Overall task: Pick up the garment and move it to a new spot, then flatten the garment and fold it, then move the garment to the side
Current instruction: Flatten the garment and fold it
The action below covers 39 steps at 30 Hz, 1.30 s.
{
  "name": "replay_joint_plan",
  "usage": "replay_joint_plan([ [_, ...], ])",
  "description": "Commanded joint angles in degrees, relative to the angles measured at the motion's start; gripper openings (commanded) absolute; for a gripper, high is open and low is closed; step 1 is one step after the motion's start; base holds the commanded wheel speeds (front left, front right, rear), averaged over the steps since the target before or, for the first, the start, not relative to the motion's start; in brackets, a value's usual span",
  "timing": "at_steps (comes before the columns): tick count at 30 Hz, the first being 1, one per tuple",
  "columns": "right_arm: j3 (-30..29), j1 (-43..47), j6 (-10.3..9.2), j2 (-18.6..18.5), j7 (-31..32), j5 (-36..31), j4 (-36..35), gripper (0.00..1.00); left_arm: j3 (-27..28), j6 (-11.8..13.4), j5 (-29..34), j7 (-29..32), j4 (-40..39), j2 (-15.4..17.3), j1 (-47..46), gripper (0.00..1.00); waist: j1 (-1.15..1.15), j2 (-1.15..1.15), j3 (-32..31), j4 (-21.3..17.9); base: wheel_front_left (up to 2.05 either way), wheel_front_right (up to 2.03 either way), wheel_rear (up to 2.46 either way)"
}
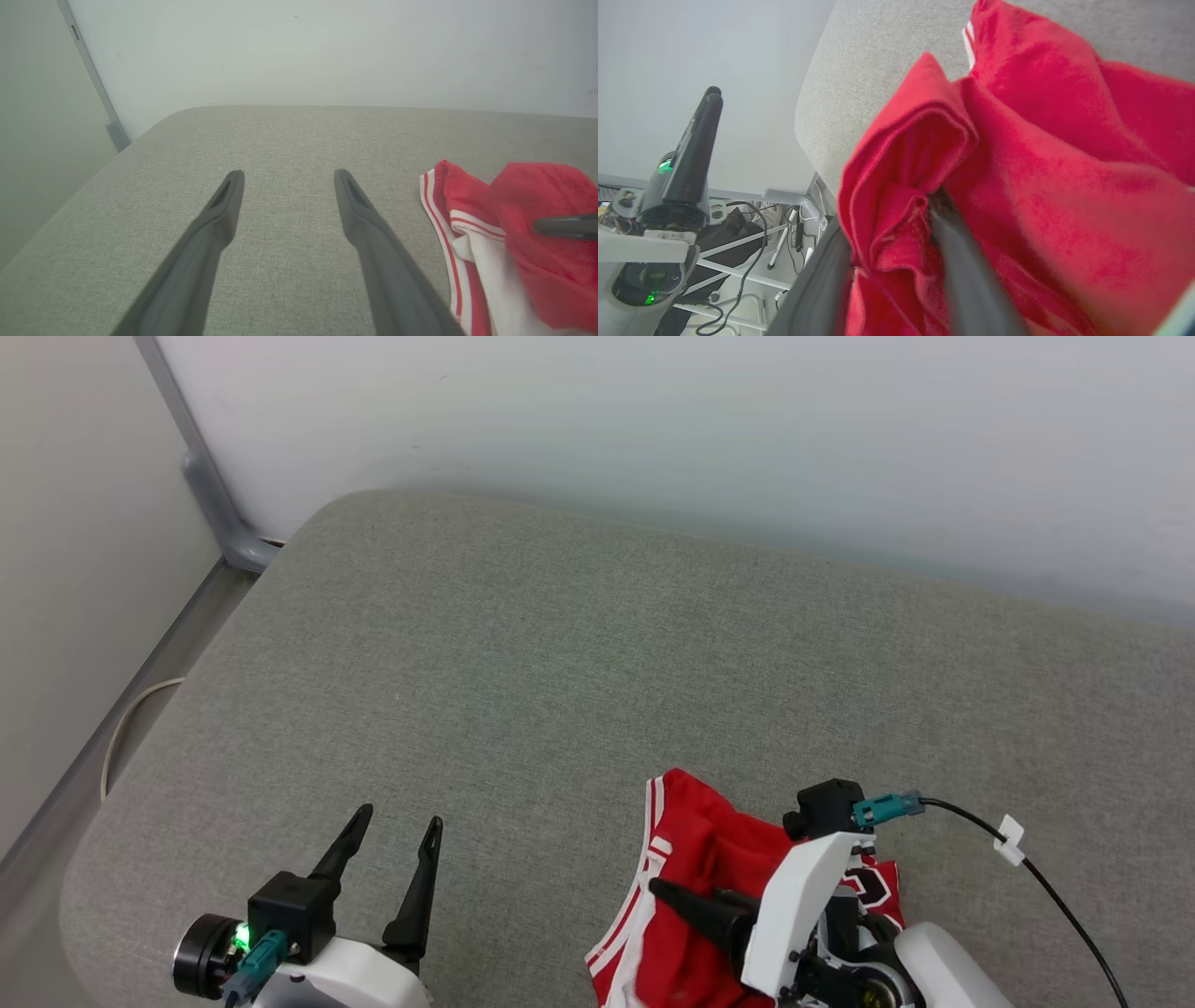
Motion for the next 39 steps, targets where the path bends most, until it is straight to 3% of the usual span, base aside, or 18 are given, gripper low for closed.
replay_joint_plan([
  [1,1.94,-1.29,-0.03,0.18,-0.64,2.03,0.06,1.0,0.37,-0.03,0.23,-0.12,0.23,-0.1,-0.24,1.0,0.0,0.0,-0.14,-0.16,0.0,0.0,0.0],
  [9,4.83,-3.21,-0.03,0.15,-2.0,4.63,-1.78,1.0,0.51,-0.14,0.36,-0.12,0.39,-0.13,-0.24,1.0,0.0,0.0,-1.13,-1.46,0.0,0.0,0.0],
  [15,2.37,-5.56,-0.03,0.07,-2.72,-1.55,-4.94,1.0,0.7,-0.41,0.12,-0.12,-0.48,-0.32,0.64,1.0,0.0,0.0,-2.1,-3.76,0.0,0.0,0.0],
  [24,-0.38,-7.22,-0.03,-10.81,-11.33,-19.02,-13.94,1.0,2.46,-0.6,0.91,-0.12,-3.1,-1.7,0.7,1.0,0.0,0.0,-2.52,-7.8,0.0,0.0,0.0],
  [27,-2.42,-5.74,-0.03,-15.03,-15.75,-23.72,-15.77,1.0,3.36,-0.83,1.62,-0.12,-4.19,-2.21,0.85,1.0,0.0,0.0,-2.31,-8.95,0.0,0.0,0.0],
  [31,-7.15,-2.48,-0.04,-17.84,-20.89,-26.72,-17.74,1.0,4.75,-1.11,2.59,-0.12,-5.38,-3.36,1.26,1.0,0.0,0.0,-1.93,-10.26,0.0,0.0,0.0],
  [39,-18.67,7.56,-0.04,-14.58,-28.12,-29.65,-22.64,1.0,7.37,-2.51,5.23,-0.12,-6.84,-5.27,2.73,1.0,0.0,0.0,-1.16,-12.03,0.0,0.0,0.0],
])
